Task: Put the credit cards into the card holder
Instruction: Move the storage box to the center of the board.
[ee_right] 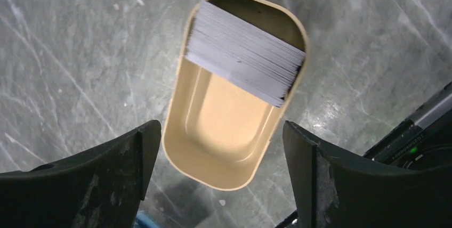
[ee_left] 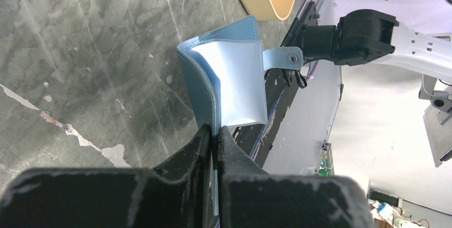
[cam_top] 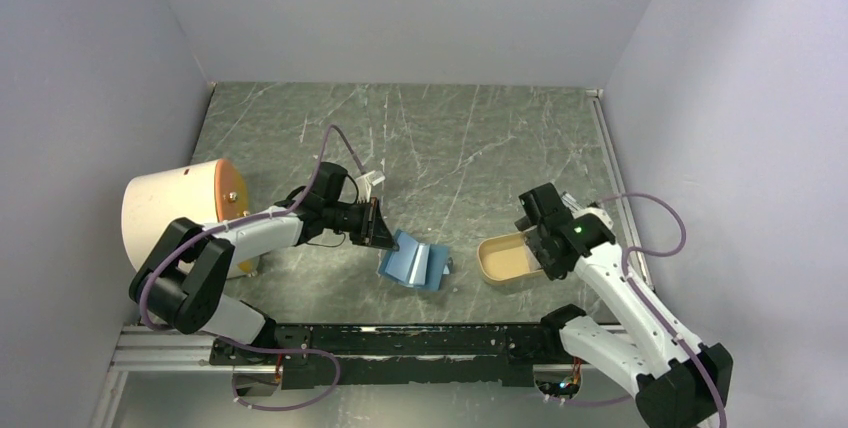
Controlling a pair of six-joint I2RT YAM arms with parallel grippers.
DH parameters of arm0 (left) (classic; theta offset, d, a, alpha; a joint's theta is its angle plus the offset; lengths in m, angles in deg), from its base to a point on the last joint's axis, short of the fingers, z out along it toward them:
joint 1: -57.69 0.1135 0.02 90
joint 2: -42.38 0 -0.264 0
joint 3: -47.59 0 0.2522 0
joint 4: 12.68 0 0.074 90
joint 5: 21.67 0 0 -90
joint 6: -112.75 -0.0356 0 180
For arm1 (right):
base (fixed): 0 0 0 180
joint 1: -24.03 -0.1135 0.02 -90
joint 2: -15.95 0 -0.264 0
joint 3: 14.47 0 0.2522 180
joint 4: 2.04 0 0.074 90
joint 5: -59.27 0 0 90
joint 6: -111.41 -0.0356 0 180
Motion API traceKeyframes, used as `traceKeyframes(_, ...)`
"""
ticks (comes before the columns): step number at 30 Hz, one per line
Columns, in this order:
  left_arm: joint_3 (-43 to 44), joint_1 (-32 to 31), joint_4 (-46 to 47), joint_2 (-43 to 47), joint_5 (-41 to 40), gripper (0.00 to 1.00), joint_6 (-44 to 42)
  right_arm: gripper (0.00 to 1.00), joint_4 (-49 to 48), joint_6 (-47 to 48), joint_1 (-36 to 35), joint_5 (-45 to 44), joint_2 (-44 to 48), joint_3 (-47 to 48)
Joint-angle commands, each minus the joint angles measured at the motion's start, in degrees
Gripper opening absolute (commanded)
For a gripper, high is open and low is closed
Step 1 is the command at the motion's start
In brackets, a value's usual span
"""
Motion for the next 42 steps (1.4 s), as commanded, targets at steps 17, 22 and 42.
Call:
traceKeyframes(17,1.0,0.2,0.8,-0.4,0.2,0.09,-0.9,0.8,-8.0,-14.0,0.2,7.7,5.1,-14.8)
traceKeyframes(22,1.3,0.2,0.2,-0.7,-0.2,0.09,-1.2,0.71,-10.5,-12.9,0.1,9.2,4.7,-17.1)
traceKeyframes(42,1.5,2.2,-1.0,-0.9,-1.4,0.09,-1.8,0.41,-24.6,-2.4,0.0,15.0,1.2,-20.1)
